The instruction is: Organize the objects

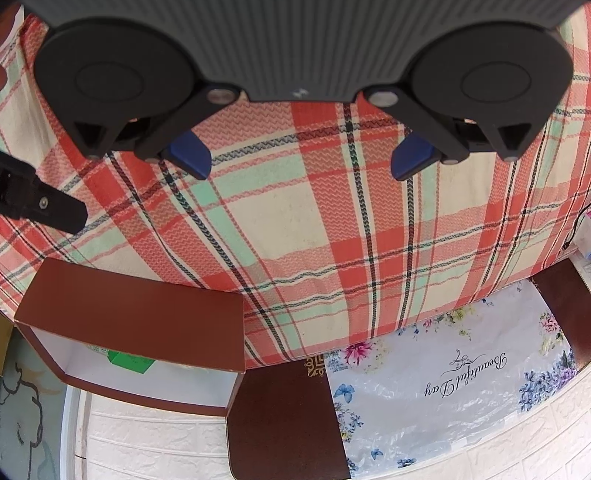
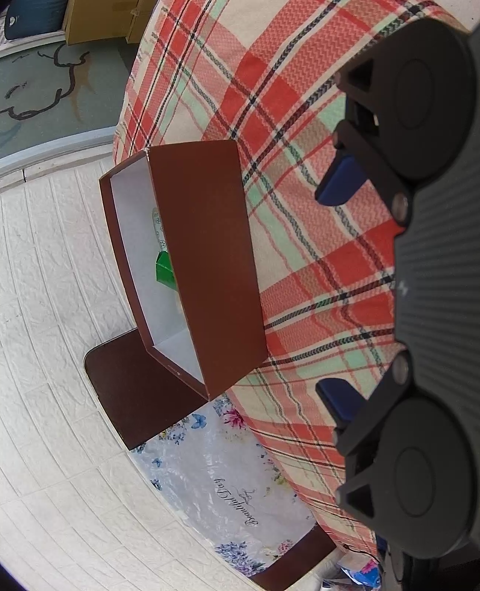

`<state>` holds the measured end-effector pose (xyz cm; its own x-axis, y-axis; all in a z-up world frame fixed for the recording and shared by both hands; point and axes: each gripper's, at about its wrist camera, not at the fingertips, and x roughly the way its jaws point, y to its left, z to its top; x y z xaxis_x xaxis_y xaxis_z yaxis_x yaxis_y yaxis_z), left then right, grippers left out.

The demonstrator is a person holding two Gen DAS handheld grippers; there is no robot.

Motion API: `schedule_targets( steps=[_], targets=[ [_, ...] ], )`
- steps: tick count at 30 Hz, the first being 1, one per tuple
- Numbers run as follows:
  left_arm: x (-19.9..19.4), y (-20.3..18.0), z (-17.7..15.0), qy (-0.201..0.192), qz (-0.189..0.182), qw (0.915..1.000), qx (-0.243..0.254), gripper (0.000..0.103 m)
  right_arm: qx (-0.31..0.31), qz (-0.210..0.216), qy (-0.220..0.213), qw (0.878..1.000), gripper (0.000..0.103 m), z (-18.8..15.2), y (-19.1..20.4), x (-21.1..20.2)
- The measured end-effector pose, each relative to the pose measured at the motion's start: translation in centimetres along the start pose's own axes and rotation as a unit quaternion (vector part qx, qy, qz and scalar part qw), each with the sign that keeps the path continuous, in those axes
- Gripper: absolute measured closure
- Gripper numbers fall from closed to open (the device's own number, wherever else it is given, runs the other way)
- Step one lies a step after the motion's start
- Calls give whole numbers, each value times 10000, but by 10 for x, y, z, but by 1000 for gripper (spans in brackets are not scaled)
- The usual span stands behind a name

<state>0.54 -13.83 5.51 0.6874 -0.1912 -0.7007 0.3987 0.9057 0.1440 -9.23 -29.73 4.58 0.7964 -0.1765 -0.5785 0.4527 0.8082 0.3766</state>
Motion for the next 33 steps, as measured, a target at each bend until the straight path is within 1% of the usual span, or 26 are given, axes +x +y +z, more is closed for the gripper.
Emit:
schedule_targets(
  steps=[13, 33],
  targets=[
    [6, -1, -3, 109, 44, 9999, -50, 0, 16, -13, 16, 10000, 0, -1, -3, 3],
    [13, -3, -8, 295, -20, 9995, -81, 0, -20, -44, 61, 10000, 0, -4, -4, 4]
  ],
)
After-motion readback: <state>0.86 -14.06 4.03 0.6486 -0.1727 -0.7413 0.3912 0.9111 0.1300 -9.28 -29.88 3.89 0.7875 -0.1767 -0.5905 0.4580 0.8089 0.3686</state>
